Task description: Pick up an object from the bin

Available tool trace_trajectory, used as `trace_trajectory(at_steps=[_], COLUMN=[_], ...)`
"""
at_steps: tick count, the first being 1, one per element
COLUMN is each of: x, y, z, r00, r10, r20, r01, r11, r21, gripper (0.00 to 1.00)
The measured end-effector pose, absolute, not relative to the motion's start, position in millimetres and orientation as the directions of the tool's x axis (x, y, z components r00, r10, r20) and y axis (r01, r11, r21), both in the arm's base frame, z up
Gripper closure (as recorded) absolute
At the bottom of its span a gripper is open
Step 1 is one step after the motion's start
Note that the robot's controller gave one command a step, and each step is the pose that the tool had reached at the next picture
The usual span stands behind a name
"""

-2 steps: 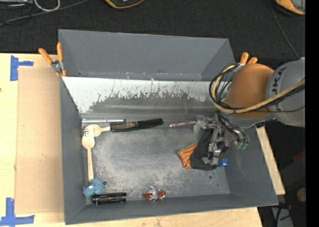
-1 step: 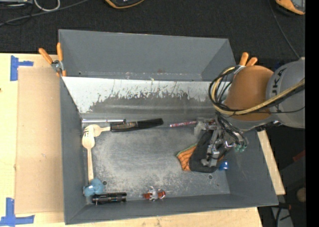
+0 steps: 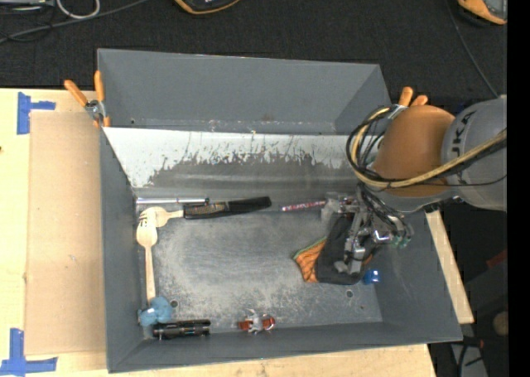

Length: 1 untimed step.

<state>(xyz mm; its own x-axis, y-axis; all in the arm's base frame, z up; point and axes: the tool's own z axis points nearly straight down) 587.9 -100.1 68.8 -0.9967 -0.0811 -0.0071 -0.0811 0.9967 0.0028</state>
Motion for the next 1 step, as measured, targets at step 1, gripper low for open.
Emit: trace_trajectory(at_steps=[1], x=[579.7], y=[-98.2], z=[69.4], r00=[-0.999], r10=[-0.038], r20=[-0.007], r01=[-0.038], r11=[0.999], r21=[0.004], gripper=[1.0])
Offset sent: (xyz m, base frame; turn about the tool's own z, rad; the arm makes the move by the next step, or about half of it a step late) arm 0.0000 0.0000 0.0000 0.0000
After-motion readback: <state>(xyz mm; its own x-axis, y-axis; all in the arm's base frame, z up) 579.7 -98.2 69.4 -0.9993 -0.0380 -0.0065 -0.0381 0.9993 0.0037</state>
